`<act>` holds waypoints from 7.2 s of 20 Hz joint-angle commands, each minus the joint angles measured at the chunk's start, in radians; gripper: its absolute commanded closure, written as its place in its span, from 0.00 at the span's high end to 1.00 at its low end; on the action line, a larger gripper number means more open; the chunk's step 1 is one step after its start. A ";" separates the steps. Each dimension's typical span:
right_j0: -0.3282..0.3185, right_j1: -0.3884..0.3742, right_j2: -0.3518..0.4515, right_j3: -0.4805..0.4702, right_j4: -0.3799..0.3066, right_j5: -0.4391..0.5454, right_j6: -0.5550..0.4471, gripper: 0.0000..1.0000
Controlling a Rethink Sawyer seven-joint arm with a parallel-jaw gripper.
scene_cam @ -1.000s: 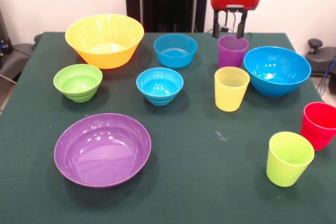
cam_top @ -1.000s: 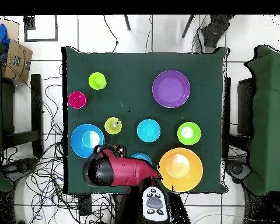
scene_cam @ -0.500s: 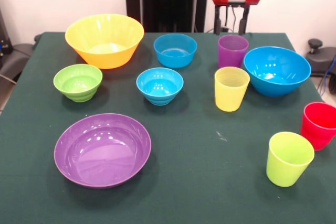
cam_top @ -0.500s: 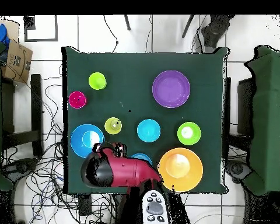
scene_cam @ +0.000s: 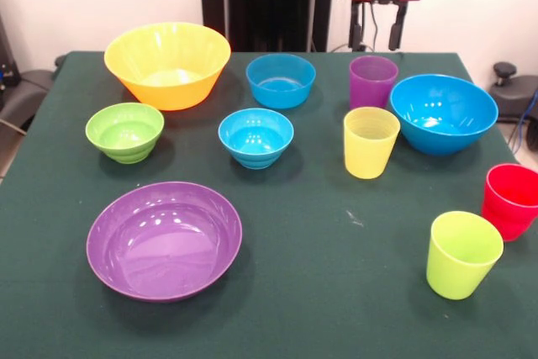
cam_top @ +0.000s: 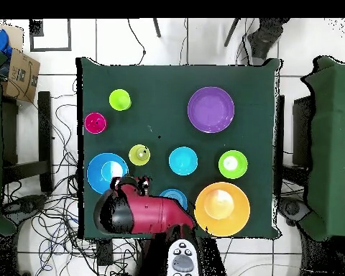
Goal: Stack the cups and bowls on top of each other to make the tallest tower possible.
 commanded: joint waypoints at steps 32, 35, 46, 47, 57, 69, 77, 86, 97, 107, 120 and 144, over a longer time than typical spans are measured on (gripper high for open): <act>0.061 0.095 -0.061 -0.041 0.021 0.111 0.181 1.00; 0.070 0.135 -0.071 -0.043 0.021 0.068 0.194 1.00; 0.077 0.211 -0.050 -0.029 0.021 -0.035 0.225 1.00; 0.081 0.217 -0.047 -0.029 0.019 -0.039 0.227 1.00; 0.114 0.337 -0.026 -0.113 0.022 -0.078 0.250 1.00; 0.118 0.386 -0.018 -0.172 0.020 -0.076 0.257 1.00; 0.117 0.404 -0.011 -0.179 0.009 -0.090 0.257 1.00; 0.133 0.388 -0.016 -0.148 0.016 -0.105 0.279 1.00; 0.168 0.341 -0.044 -0.099 0.041 -0.116 0.325 1.00; 0.199 0.319 -0.065 -0.103 0.036 -0.085 0.346 1.00; 0.199 0.349 -0.075 -0.114 -0.002 -0.103 0.351 0.00; 0.053 0.273 0.047 -0.011 -0.055 -0.041 0.307 0.00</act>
